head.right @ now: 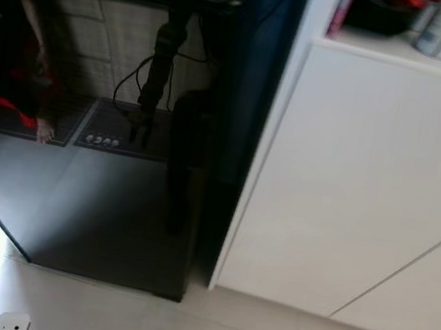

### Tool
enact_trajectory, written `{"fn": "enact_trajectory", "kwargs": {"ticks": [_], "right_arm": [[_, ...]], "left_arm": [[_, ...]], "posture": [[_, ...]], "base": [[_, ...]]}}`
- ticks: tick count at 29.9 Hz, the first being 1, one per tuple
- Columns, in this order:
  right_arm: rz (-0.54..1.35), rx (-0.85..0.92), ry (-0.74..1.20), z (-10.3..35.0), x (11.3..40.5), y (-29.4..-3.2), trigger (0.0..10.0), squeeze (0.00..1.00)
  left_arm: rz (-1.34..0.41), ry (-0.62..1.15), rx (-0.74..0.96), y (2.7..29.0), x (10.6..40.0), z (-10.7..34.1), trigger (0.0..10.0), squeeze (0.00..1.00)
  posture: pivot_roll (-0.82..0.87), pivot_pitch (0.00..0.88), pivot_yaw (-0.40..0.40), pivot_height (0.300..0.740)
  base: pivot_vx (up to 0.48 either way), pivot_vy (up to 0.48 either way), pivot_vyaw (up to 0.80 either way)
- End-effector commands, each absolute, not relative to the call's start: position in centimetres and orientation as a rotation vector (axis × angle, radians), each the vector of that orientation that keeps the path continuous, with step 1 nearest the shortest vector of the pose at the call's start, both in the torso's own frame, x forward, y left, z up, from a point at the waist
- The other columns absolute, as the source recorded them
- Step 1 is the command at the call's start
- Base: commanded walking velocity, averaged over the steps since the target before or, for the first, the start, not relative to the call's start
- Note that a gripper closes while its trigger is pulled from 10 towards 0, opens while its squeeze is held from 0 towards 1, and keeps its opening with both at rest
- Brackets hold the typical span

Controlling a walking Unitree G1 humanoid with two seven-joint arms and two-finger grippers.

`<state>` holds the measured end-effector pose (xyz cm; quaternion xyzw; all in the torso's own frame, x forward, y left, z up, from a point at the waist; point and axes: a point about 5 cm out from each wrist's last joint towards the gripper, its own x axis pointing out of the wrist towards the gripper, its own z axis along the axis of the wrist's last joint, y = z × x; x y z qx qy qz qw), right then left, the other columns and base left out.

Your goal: Restocking fridge

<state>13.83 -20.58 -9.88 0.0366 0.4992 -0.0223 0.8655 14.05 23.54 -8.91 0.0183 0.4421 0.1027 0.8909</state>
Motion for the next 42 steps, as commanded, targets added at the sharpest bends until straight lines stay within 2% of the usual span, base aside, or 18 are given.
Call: {"fn": "enact_trajectory", "kwargs": {"ticks": [1, 21, 42], "right_arm": [[-0.07, 0.084, 1.057, -9.98, 13.32, -21.07, 10.0, 0.0], [-0.065, 0.086, 1.066, -10.06, 12.89, -21.32, 10.0, 0.0], [-0.06, 0.09, 1.066, -10.13, 12.69, -21.22, 10.0, 0.0]], "left_arm": [[0.213, 0.937, 0.026, 23.25, 13.61, -9.18, 10.0, 0.0], [0.216, 0.948, 0.012, 22.9, 13.37, -9.36, 10.0, 0.0], [0.201, 0.952, 0.022, 22.93, 13.18, -9.4, 10.0, 0.0]], "posture": [[-0.05, 0.088, 0.008, 0.74], [-0.02, 0.105, -0.007, 0.74], [-0.02, 0.065, 0.002, 0.74]], "base": [[0.0, 0.48, 0.0], [0.0, 0.48, 0.0], [0.0, 0.48, 0.0]]}}
